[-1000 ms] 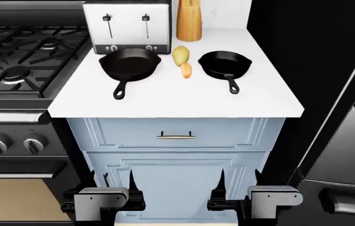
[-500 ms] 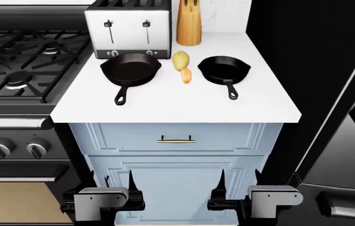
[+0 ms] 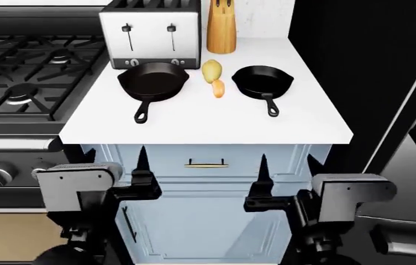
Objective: Place both pans onto different burners. Then place the potato and the sushi on different pans.
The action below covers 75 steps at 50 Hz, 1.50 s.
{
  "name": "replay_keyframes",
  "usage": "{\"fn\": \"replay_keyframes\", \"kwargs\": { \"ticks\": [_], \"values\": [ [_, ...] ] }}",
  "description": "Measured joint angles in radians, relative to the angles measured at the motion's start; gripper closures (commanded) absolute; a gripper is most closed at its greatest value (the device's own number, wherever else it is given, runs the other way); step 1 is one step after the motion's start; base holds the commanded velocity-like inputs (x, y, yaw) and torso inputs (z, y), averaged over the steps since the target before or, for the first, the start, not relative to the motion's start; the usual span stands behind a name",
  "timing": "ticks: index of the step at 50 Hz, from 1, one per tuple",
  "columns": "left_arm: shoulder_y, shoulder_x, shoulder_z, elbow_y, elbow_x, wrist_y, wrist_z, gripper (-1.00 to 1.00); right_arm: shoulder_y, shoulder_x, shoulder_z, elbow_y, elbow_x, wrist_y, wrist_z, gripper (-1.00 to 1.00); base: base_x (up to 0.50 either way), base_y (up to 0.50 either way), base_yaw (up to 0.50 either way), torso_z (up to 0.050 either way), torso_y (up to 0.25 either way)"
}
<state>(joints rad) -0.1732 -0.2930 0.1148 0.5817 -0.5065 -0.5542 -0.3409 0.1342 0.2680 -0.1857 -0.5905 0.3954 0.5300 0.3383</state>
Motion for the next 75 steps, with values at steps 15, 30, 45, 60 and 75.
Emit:
{"fn": "replay_keyframes", "kwargs": {
  "ticks": [15,30,45,60,75],
  "values": [
    [-0.513,-0.055,-0.173,0.093,-0.606,-0.681,-0.302,-1.00,0.435,-0.034,0.282,-0.232,0.626,0.752,0.301,-1.00,0.00,0.00,0.00,0.000,0.000],
    [-0.681,-0.097,-0.176,0.094,-0.754,-0.842,-0.385,-1.00,0.594,-0.007,0.332,-0.246,0.894,0.923,0.485,-1.00,0.00,0.00,0.00,0.000,0.000],
    [-0.713,-0.118,-0.151,0.085,-0.768,-0.847,-0.394,-1.00,0.630,0.020,0.312,-0.241,0.936,0.928,0.533,-1.00,0.06,0.00,0.00,0.000,0.000],
    [-0.710,-0.133,-0.133,0.070,-0.767,-0.829,-0.393,-1.00,0.638,0.041,0.281,-0.231,0.934,0.904,0.544,-1.00,0.13,0.00,0.00,0.000,0.000],
    [-0.702,-0.144,-0.111,0.054,-0.755,-0.803,-0.382,-1.00,0.633,0.060,0.256,-0.221,0.922,0.871,0.548,-1.00,0.14,0.00,0.00,0.000,0.000]
  ]
}}
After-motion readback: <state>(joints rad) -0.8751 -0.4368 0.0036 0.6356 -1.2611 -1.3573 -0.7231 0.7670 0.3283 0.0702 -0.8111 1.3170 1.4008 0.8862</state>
